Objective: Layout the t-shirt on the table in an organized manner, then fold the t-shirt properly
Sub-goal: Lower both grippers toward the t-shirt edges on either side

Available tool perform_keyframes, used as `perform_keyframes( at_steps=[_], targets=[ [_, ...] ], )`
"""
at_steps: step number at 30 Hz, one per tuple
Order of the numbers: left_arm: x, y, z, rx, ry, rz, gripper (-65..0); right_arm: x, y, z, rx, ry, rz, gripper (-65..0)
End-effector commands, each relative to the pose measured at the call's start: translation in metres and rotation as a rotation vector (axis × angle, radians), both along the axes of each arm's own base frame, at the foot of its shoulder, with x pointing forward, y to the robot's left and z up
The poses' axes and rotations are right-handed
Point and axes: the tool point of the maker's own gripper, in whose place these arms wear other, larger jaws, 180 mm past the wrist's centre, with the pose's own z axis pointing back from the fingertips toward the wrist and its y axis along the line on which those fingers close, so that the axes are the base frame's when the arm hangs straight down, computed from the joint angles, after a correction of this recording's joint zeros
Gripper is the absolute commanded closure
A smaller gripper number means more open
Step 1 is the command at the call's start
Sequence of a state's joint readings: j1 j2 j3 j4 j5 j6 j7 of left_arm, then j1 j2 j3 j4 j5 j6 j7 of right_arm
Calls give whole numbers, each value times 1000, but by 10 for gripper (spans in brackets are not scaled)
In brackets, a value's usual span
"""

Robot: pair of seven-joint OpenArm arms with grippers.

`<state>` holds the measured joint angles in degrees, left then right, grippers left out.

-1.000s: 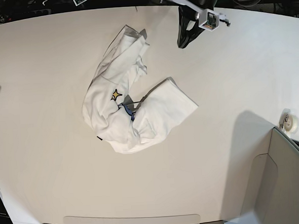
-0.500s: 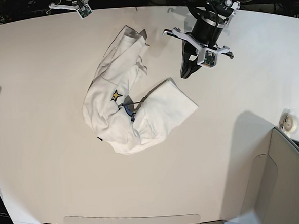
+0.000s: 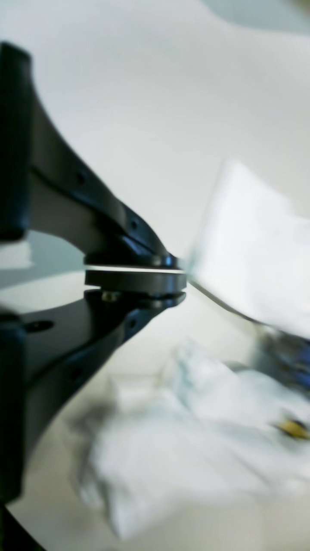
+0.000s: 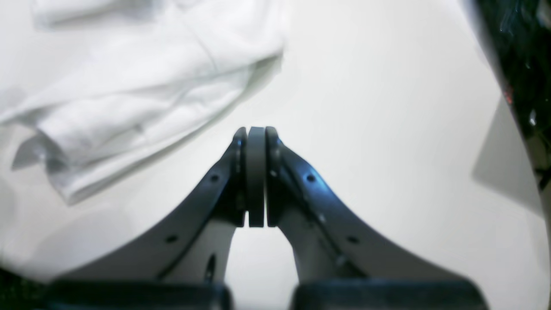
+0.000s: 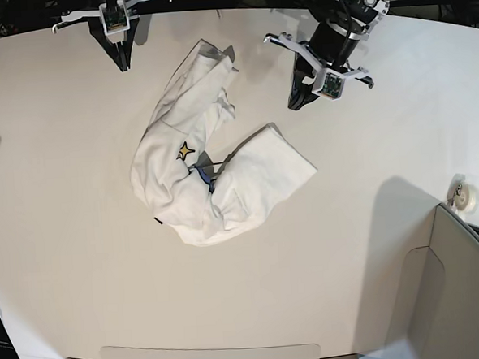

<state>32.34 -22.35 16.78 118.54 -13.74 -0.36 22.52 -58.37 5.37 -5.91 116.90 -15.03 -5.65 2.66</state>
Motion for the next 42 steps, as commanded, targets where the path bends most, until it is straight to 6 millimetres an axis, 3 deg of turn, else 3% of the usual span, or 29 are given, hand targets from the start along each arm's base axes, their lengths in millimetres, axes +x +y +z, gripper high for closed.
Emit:
perform_keyframes(
  at_steps=[1, 5, 9, 15, 18, 24, 27, 30, 33, 37, 42],
  targets=[
    [2, 1, 10, -6, -39, -6, 0, -13, 3, 0, 12, 20, -8, 0],
    [-1, 7, 8, 24, -32, -27, 0, -12, 7, 8, 28, -22, -14, 0],
    [-1, 7, 8, 24, -32, -29, 0, 9, 4, 16, 22, -92, -18, 0],
    [4, 9, 10, 28, -45, -24, -6, 66, 4, 44, 26, -278, -16, 0],
    [20, 7, 21, 23, -92, -22, -50, 99, 1, 63, 20, -371, -16, -9],
    [35, 6, 17, 45, -34, 4, -121, 155, -8, 81, 37, -401, -79, -241],
    [41, 3, 18, 39, -23, 17, -131, 174, -13, 97, 169, -446, -118, -286],
    [42, 0, 15, 22, -12, 30, -131, 193, -39, 111, 333, -495, -182, -287],
    [41, -2, 11, 15, -1, 37, -131, 207, -60, 102, 532, -459, -241, -288],
    [41, -1, 9, 20, 5, 38, -131, 219, -76, 70, 722, -318, -315, -289],
    [42, 0, 9, 21, 3, 37, -131, 219, -84, 52, 779, -266, -361, -291]
  ],
)
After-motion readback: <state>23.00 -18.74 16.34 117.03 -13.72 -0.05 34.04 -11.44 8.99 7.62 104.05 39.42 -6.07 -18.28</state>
